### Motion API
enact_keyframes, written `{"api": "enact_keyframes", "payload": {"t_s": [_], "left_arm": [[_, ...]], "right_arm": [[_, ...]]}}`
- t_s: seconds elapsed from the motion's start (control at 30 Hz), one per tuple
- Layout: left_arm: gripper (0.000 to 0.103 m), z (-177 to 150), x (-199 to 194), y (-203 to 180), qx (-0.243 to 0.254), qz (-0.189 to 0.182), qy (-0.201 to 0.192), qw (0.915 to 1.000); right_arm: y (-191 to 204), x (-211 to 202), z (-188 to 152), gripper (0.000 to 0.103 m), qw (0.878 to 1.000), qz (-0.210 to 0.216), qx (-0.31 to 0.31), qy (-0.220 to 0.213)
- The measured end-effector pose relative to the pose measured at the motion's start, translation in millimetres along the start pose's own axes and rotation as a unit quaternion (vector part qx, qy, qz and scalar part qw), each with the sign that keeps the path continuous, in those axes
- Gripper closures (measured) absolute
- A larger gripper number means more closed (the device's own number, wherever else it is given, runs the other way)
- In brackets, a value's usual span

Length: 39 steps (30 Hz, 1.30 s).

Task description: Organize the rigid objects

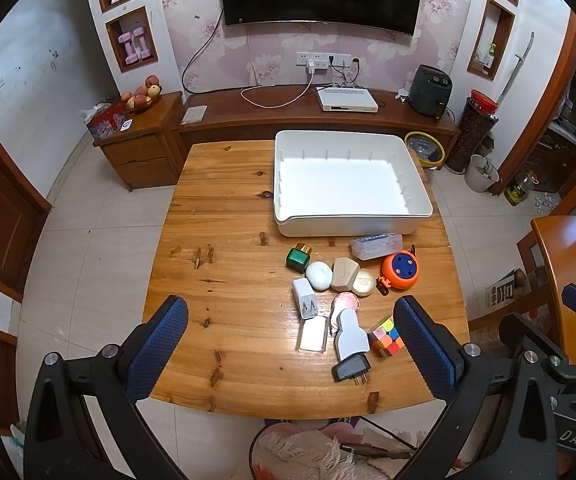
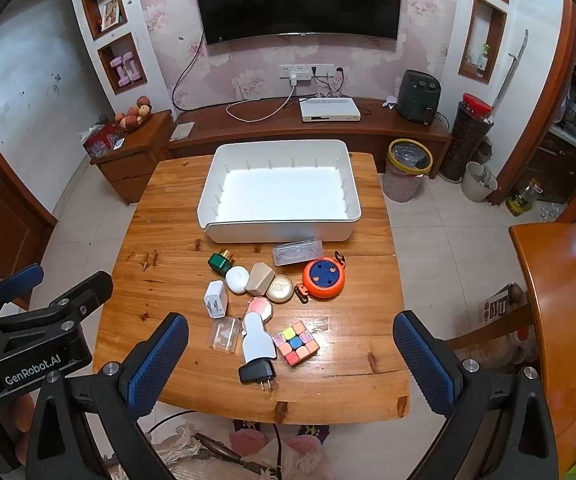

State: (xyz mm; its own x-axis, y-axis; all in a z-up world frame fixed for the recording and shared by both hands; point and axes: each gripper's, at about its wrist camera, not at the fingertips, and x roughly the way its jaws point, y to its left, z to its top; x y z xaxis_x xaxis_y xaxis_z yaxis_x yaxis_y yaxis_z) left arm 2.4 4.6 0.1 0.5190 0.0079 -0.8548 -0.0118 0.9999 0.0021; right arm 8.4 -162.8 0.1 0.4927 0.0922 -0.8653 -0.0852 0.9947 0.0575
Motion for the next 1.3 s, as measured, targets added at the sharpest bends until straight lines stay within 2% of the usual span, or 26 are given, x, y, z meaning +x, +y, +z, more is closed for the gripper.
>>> {"api": "enact_keyframes", "payload": {"t_s": [1.3], "left_arm": [[0.001,4.1,2.8,2.7,-0.002,0.001,0.004,1.0]], "right_arm": [[11.3,11.0,5.5,0.001,1.0,-0.002,-0.007,0.005]]}}
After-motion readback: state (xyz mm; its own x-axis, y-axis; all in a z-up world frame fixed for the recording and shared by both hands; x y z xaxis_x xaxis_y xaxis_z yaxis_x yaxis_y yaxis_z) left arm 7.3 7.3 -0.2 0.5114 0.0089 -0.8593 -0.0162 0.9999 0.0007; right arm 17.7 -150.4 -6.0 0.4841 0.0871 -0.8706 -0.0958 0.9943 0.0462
